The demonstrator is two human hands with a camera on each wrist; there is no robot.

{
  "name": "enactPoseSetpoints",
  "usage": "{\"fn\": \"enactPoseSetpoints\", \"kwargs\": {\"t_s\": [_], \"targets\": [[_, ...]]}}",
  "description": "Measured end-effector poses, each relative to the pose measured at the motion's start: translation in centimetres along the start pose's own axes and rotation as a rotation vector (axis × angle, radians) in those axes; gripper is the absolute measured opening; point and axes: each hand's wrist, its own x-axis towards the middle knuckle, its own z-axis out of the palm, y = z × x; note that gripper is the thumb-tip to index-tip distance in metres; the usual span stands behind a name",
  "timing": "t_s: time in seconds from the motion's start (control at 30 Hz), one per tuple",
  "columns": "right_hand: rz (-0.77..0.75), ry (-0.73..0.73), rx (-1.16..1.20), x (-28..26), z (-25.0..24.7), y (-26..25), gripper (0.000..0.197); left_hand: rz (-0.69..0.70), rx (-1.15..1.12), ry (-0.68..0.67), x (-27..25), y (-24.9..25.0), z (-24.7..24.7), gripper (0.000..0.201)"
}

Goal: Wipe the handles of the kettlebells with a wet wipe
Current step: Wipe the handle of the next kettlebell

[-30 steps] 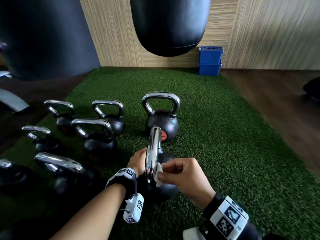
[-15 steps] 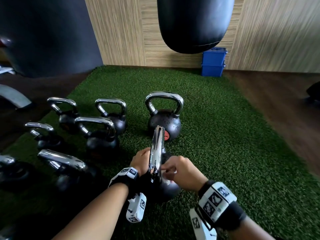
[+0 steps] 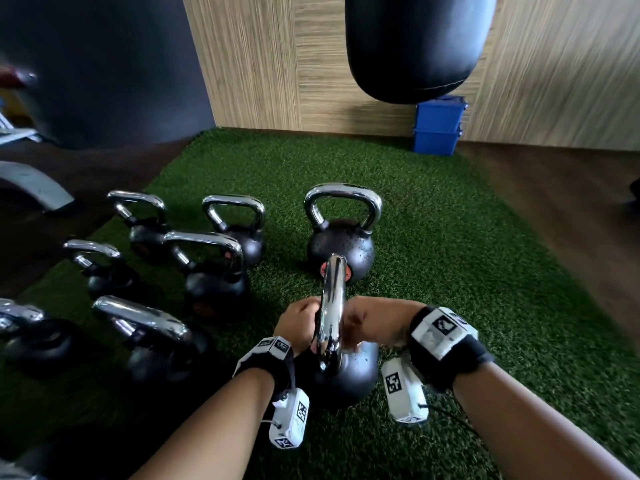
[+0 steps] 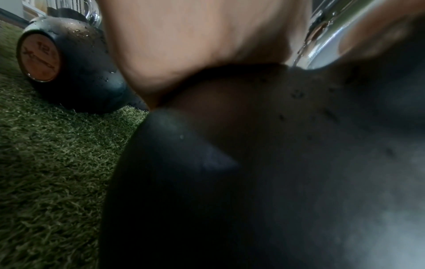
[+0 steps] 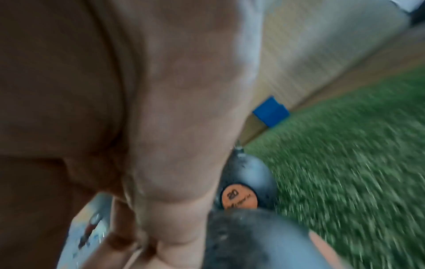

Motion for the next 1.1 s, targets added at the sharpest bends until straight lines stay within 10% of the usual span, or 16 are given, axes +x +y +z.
{"fn": "enactPoseSetpoints", "kwargs": {"t_s": [0.2, 0.47, 1.1], "targets": [[-0.279, -0.117, 0.606, 0.9, 1.1, 2.1, 0.020, -0.020, -0.051, 0.008, 0.2, -0.3, 0.0, 0.029], [-0.359, 0.257, 1.197, 2.5, 5.3, 3.8, 0.037, -0.019, -0.030, -0.010, 0.4, -0.5, -0.1, 0.031], [-0.155, 1.275, 0.832, 4.6, 4.7, 1.3, 0.027, -0.006, 0.009, 0.055, 1.1, -1.5, 0.3, 0.029]]}}
